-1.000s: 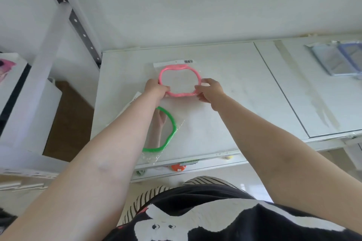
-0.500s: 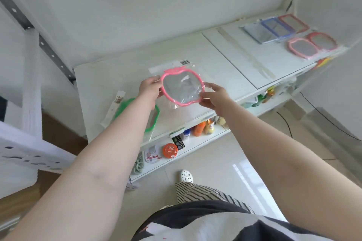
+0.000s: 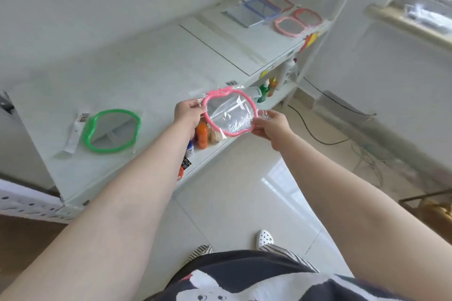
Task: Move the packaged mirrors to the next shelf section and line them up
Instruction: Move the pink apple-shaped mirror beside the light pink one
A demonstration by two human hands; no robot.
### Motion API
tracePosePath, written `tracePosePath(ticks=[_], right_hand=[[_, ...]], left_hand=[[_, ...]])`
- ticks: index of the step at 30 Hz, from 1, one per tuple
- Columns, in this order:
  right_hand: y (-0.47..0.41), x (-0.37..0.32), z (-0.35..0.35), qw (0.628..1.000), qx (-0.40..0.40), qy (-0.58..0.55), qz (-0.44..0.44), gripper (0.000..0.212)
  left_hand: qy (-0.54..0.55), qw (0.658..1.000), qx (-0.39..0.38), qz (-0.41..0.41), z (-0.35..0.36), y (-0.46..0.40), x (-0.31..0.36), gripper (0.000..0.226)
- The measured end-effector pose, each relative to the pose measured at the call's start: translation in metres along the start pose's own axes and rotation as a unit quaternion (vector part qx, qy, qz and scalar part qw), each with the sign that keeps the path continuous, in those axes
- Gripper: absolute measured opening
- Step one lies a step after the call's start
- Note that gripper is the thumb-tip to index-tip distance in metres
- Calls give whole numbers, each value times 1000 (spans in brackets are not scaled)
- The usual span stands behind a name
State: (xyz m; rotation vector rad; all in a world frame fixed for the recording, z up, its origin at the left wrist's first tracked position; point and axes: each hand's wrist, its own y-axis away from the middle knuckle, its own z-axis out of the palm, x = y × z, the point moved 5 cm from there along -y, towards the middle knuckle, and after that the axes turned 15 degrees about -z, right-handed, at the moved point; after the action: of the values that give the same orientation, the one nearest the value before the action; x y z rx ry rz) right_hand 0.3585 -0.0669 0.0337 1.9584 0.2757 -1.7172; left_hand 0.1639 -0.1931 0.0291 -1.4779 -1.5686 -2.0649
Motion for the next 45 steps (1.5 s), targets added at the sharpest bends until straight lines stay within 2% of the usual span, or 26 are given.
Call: tracePosePath(ticks=[2,8,15,20,31,45], right_hand=[[4,5,-26,1000,10,-4,1,47],[1,27,-123,999,39,3,19,43],[-21,50,-246,998,49,-3,47,43],[-38,52,-299,998,39,11,48,47],[-105,40,-311,999,25,1,46,47],[-247,-12,-325,998,59,2,30,33]], left_hand=[[-11,1000,-7,-5,25,8,-6,14],[-23,997,-42,-52,121,23,-37,24],[-49,998,-16,-35,243,29,-69,34],[-58,998,-4,-37,295,30,-74,34],[-88,995,27,-29,330,4,-32,36],[-60,998,-10,-18,405,-102,70,37]])
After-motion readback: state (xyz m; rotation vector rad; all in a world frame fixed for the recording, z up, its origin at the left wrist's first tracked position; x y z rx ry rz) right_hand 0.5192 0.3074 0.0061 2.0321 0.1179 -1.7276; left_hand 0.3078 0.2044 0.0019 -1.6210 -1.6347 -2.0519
